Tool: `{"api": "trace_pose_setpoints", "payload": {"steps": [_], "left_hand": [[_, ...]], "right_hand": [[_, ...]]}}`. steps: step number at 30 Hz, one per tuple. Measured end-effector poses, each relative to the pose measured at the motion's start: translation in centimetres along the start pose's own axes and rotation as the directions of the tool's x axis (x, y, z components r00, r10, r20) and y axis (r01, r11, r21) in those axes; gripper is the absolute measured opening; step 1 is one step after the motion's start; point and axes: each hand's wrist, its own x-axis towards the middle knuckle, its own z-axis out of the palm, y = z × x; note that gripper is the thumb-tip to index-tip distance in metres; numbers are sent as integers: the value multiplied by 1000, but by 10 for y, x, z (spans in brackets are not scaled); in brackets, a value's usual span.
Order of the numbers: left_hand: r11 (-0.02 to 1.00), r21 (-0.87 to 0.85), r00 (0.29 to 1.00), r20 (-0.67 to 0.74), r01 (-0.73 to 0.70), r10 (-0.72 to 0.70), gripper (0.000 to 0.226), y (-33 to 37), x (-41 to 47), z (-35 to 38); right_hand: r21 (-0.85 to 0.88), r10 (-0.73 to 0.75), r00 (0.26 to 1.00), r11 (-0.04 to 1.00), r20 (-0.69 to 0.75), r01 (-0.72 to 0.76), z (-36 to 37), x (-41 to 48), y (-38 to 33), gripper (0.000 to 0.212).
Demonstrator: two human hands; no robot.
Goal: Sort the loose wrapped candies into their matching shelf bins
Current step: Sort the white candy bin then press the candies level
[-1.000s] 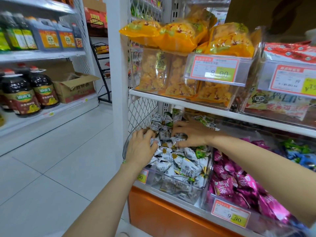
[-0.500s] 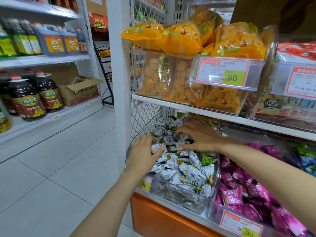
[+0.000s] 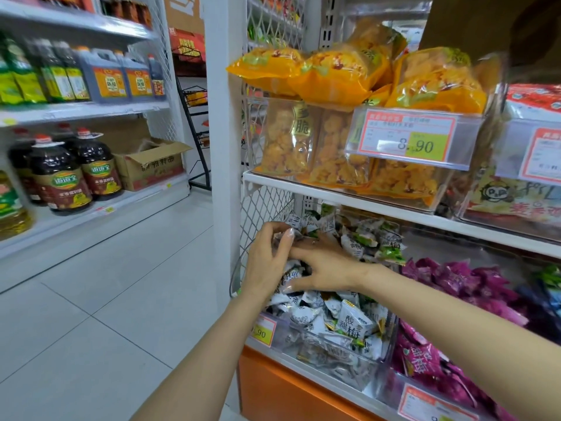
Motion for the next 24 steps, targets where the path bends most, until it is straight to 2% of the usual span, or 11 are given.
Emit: {"api": "trace_pose_setpoints", "payload": {"steps": [3,7,14,21,24], "left_hand": [[992,-100,996,-43,72,-76,12,6,2,0],[970,-210,986,-93,119,-141,15,11,4,-1],[959,-253,984,-89,126,-152,15,4,5,-10],[958,-250,985,-72,137,-160,15,0,-2,-8],[957,-245,984,-51,152,-169,23,-1,-2,-2]], "right_hand": [[-69,-11,1000,998,-18,10,4,3,0,53],[-73,-11,999,997,-33,9,-1,-1,3,41],[-82,46,998,995,-36,-48,-16,-11,23,41],[-28,48,997,998,-64,-50,-12,-15,14,42],[-7,69,995,998,-69,-69,-15,-19,7,50]]}}
